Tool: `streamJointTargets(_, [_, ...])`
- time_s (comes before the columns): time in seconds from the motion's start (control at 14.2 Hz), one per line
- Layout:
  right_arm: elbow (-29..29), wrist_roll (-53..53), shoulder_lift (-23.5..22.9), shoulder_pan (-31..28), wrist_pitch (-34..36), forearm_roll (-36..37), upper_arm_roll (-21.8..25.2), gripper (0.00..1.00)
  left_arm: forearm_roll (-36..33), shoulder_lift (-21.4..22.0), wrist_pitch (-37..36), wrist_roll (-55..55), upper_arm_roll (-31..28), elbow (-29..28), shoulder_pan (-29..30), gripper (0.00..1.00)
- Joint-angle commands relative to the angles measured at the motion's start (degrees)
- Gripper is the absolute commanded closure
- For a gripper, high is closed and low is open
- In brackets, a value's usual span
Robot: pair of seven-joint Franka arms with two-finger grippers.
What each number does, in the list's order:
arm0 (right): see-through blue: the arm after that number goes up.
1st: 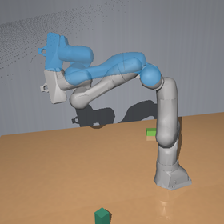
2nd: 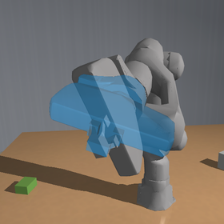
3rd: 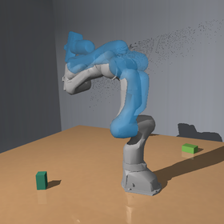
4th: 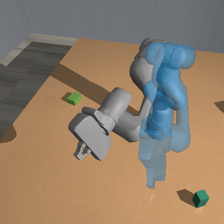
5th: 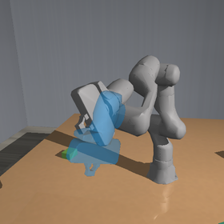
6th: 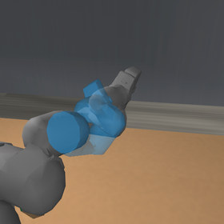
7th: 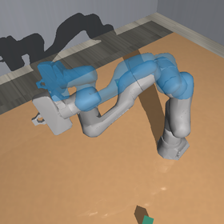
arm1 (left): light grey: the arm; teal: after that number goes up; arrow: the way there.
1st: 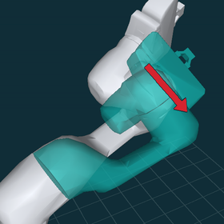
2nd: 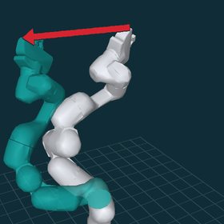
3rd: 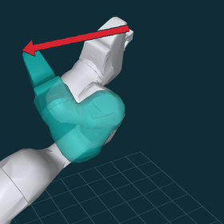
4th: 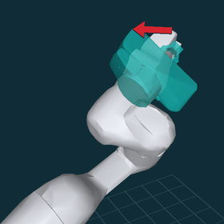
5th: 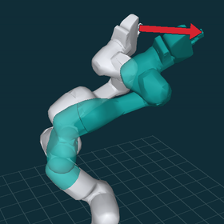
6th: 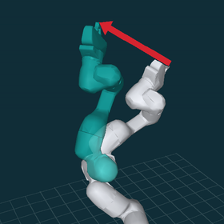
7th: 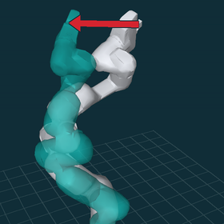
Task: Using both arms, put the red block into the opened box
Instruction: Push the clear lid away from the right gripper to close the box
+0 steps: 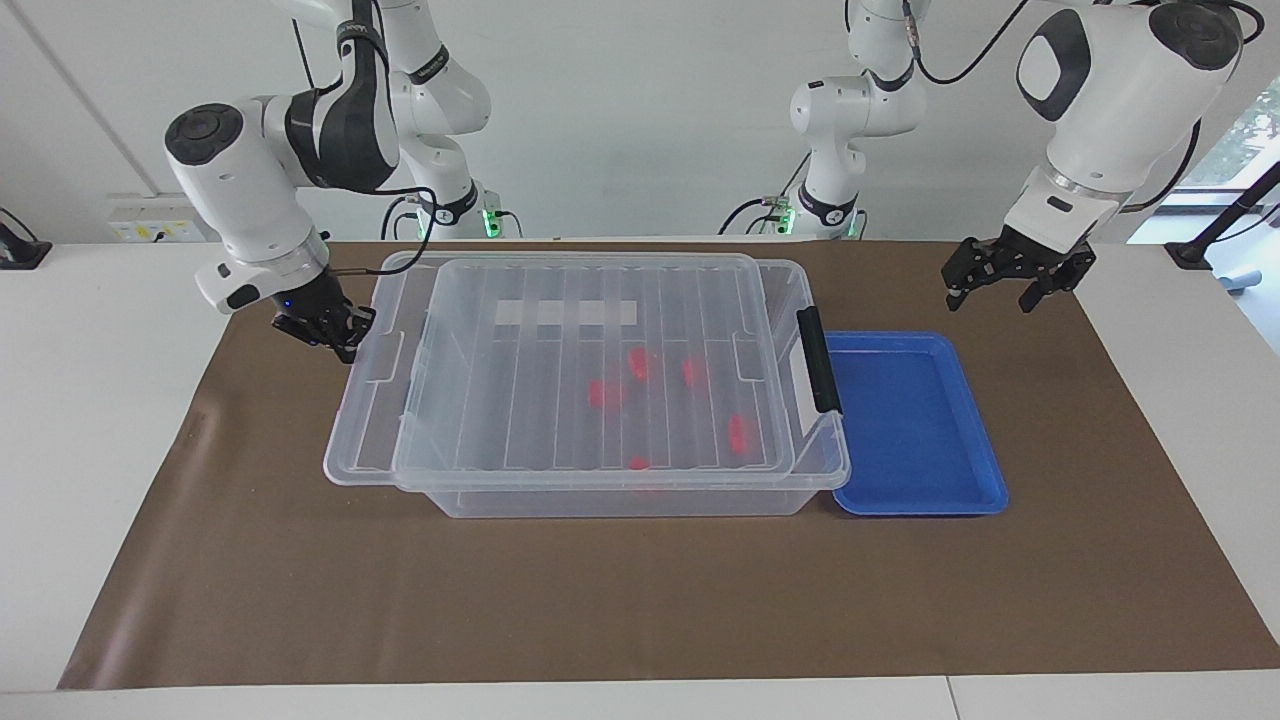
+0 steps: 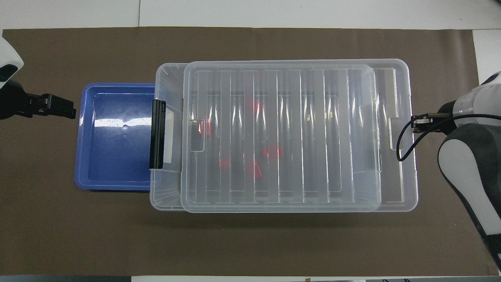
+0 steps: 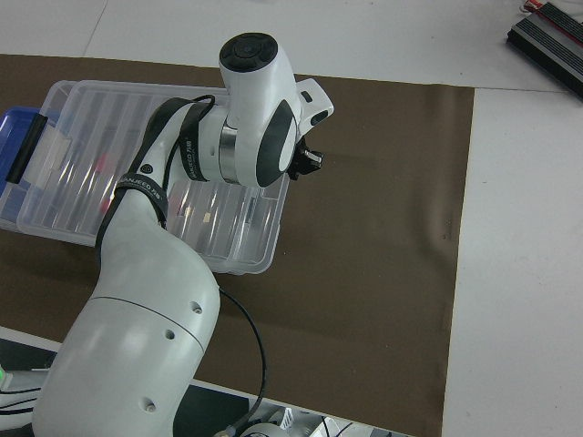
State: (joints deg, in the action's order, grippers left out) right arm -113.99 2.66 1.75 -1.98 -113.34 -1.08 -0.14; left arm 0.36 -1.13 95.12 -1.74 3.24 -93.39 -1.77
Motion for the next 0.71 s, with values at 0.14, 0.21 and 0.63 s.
streamJointTargets(0.14, [-0.97, 4.72, 0.71, 2.59, -0.83, -1.11, -0.12, 1.0, 0.78, 1.22, -0.11, -0.63, 0.01, -1.09, 0.53, 0.0])
streamJointTargets(0.21, [-0.97, 5.42, 0.71, 3.2, -0.83, -1.2, -0.12, 1.0, 0.78, 1.22, -0.11, -0.63, 0.01, -1.09, 0.53, 0.0])
streamJointTargets(0.63, [-0.97, 8.51, 0.71, 5.23, -0.92, -1.2, -0.12, 1.0, 0.78, 1.22, -0.11, -0.63, 0.09, -1.09, 0.53, 0.0])
